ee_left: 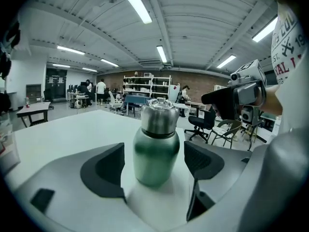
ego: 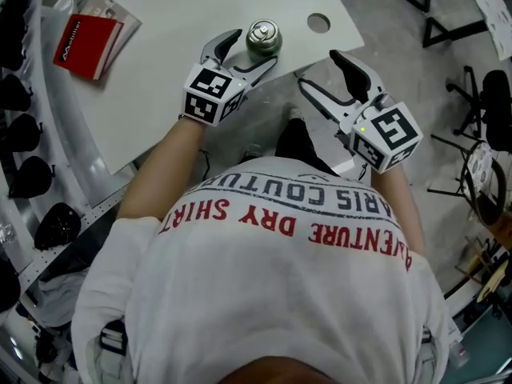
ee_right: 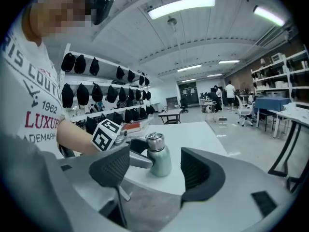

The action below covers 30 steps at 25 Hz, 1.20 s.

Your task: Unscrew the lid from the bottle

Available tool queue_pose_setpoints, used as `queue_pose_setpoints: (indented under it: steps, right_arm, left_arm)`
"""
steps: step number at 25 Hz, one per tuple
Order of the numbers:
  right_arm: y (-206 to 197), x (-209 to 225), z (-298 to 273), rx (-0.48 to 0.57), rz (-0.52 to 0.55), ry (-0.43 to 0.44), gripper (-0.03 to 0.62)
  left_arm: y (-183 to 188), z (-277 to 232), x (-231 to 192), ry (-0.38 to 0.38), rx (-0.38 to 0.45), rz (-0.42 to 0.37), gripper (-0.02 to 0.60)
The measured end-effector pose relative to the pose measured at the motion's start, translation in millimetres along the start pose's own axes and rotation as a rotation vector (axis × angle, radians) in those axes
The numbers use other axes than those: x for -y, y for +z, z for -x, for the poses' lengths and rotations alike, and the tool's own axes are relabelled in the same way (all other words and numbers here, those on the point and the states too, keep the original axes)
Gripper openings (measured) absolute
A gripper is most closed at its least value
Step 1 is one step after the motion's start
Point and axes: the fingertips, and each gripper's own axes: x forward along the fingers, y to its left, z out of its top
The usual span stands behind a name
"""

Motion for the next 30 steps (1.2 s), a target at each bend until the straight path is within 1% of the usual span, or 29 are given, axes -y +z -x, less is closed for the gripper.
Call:
queue_pose_setpoints:
  steps: [3,8,14,17,23,28,30]
  right_arm:
    - [0,5,-15,-0.03,0.029,0.037,0.314]
    - [7,9,-45,-0.046,0.064,0.102,0.314]
    - [4,6,-76,-0.081,0.107,0.159,0.314]
    - [1,4,-87,-0.096,0.129,0.171,0.314]
    - [-2,0,-106,-0.111,0.152,0.193,0.313]
    - [0,-2,-115,-0.105,0.169,0.204,0.311]
    - [1,-3,-117,-0.103,0.187,0.206,0.296]
  left_arm:
    - [-7,-5,0,-0.006,-0.018,0.004,0.377]
    - [-12,-11,-2,-0.015,-0.028,0.027,0.376]
    - [-14,-16,-1,-0.021,-0.04,0.013,0.374]
    - [-14,-18,0,-0.029,-0.036,0.021,0.374]
    - [-16,-19,0,-0.02,-0.028,0.033,0.37]
    - [-16,-19,0,-0.015,-0.028,0.032,0.368]
    - [-16,-19,0,-0.011,-0.029,0.032,0.367]
